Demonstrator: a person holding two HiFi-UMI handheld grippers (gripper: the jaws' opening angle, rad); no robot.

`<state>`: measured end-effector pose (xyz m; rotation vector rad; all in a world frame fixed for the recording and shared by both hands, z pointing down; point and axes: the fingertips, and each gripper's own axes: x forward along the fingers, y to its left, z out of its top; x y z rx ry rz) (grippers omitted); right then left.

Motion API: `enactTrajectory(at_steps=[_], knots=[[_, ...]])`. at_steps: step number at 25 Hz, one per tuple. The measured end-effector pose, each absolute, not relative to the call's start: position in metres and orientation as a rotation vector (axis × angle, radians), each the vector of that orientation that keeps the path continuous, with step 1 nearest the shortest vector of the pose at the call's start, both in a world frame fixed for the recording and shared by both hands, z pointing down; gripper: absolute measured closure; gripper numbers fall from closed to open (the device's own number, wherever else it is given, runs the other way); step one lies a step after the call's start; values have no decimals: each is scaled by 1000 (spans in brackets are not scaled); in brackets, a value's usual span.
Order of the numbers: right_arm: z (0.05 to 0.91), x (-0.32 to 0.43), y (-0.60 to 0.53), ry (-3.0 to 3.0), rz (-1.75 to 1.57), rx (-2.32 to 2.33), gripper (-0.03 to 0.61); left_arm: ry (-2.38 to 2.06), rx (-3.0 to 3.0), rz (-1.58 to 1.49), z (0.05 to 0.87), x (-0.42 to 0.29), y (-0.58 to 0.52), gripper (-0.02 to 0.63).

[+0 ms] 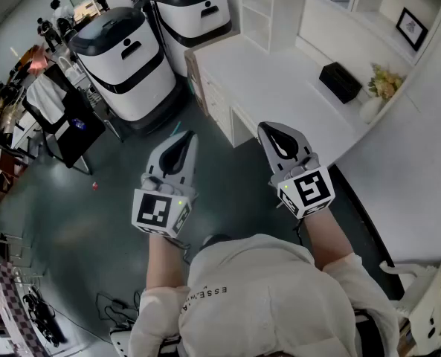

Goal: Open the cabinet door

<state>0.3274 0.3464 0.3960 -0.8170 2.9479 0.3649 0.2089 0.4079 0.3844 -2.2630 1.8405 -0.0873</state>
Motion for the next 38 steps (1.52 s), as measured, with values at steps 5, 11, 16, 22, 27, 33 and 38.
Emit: enactTrajectory(at_steps=[5, 11, 16, 22, 27, 33, 38], knots=[[398, 325, 347, 2952, 349, -822, 565, 1843, -2260, -81, 383, 205, 408, 607], [400, 322, 347, 2957, 338, -808, 565, 1852, -2263, -77, 385, 204, 405, 608], [401, 324, 339, 2950, 310, -824, 565, 1841, -2271, -44, 383, 206, 398, 607], [396, 322, 323, 2943, 284, -834, 565, 1826, -2241, -71, 367, 204, 377, 469], [395, 305, 304, 2946, 277, -827, 565, 1792, -2244, -95, 362, 192, 356, 465], [402, 261, 265, 2966, 289, -840, 565, 1778, -2271, -72, 367, 147, 316, 466], [408, 205, 213, 2965, 299, -911, 565, 1744, -2310, -63, 376, 87, 259, 466]])
